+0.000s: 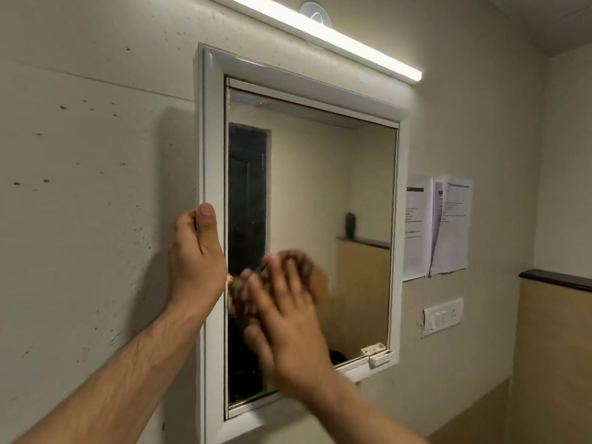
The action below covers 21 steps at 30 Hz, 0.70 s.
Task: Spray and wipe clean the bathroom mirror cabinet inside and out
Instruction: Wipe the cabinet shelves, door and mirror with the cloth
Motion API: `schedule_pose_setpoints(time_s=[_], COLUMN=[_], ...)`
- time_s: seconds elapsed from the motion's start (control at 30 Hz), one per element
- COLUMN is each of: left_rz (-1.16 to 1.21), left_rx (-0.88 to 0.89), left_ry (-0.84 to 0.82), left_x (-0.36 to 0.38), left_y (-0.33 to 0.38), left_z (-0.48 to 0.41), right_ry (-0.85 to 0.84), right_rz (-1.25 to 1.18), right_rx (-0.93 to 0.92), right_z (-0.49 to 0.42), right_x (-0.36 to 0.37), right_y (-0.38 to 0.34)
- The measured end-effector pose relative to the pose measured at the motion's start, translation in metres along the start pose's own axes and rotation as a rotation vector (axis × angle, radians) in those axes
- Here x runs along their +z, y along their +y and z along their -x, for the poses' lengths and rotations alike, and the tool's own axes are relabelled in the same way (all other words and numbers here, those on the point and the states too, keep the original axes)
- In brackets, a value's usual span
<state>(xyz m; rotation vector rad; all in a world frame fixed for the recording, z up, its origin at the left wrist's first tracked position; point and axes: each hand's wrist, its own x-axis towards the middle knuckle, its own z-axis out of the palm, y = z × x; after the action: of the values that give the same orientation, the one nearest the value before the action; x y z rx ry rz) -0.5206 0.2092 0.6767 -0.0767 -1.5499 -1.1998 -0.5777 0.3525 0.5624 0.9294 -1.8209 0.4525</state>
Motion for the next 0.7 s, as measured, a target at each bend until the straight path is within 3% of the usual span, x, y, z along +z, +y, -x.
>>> schedule_pose_setpoints(time_s=[0.07, 0.1, 0.13, 0.23, 0.27, 0.3, 0.33, 0.47, 0.53, 0.6, 0.7], left_rz=[0.006, 0.009, 0.010, 0.026, 0.049, 0.062, 0.067, 0.108, 0.099, 0.079, 0.063], left_rx=[0.011, 0.011, 0.010, -0.012, -0.026, -0.041, -0.051, -0.072, -0.072, -0.072, -0.070], left_ry=[-0.011, -0.009, -0.009, -0.009, -0.014, -0.029, -0.042, -0.106, -0.126, -0.110, -0.093], left_x=[-0.002, -0.001, -0.001, 0.000, 0.001, 0.000, 0.000, -0.005, -0.007, -0.006, -0.004], left_y=[0.000, 0.000, 0.000, 0.000, 0.000, 0.001, 0.001, 0.000, 0.002, 0.003, 0.003], left_z=[0.000, 0.000, 0.000, 0.000, -0.001, -0.001, -0.002, -0.003, -0.003, -0.003, 0.000], right_ry=[-0.082, -0.073, -0.023, 0.288, 0.295, 0.260, 0.221, -0.085, -0.167, -0.165, 0.168], right_rz=[0.053, 0.022, -0.044, -0.206, -0.183, -0.146, -0.098, 0.033, 0.066, 0.041, -0.173], right_rx=[-0.122, -0.056, 0.115, 0.885, 1.017, 1.050, 0.956, 0.002, -0.193, -0.041, 0.711], right_z=[0.025, 0.025, 0.022, -0.007, -0.017, -0.023, -0.026, 0.011, 0.008, -0.010, -0.060], right_x=[-0.001, -0.008, -0.016, -0.040, -0.041, -0.038, -0.032, 0.003, -0.012, -0.032, -0.048], right_y=[0.008, 0.023, 0.038, 0.085, 0.090, 0.081, 0.063, -0.020, -0.010, 0.009, 0.030])
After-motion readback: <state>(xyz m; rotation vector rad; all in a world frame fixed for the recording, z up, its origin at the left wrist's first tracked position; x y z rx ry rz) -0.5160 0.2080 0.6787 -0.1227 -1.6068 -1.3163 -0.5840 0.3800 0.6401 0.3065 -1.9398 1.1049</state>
